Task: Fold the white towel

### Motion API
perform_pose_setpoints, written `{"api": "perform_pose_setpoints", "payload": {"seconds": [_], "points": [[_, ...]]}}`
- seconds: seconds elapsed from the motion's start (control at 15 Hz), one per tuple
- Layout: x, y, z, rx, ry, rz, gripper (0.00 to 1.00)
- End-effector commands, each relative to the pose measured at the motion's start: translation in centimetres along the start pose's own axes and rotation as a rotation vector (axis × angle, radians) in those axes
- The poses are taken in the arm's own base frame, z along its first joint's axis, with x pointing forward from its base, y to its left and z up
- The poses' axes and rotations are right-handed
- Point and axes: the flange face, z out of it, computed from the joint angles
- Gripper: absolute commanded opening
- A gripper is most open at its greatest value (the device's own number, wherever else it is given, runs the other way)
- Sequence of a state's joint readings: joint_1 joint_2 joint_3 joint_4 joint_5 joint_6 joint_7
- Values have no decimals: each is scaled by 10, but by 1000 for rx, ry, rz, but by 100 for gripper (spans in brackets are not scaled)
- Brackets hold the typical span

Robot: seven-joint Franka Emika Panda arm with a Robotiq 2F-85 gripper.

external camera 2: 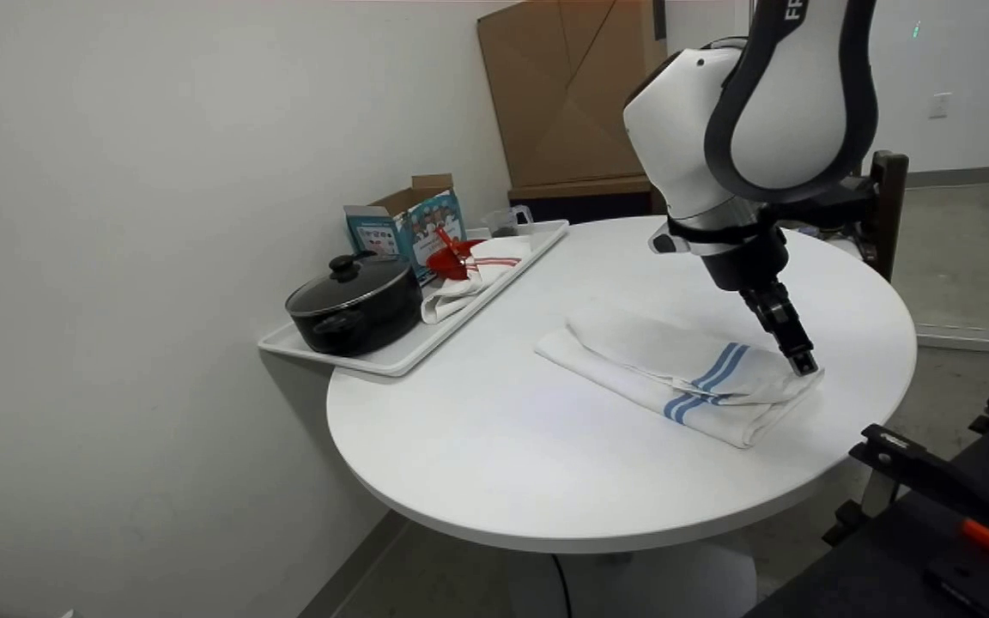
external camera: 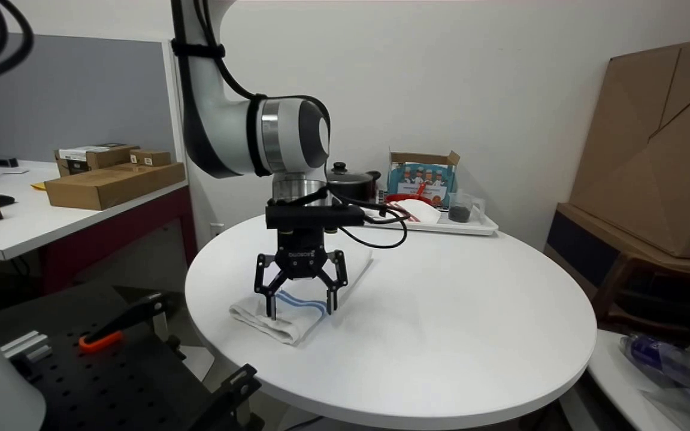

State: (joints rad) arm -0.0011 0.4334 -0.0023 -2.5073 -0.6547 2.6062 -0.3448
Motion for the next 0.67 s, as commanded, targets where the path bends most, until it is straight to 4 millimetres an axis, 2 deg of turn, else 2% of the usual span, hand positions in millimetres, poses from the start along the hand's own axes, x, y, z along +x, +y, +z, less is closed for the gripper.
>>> {"api": "perform_pose_setpoints", "payload": {"seconds": [0.0,0.6], "points": [[-6,-17,-6,-4,102,60,100],[-17,-53,-1,-109,128,-24,100]]}}
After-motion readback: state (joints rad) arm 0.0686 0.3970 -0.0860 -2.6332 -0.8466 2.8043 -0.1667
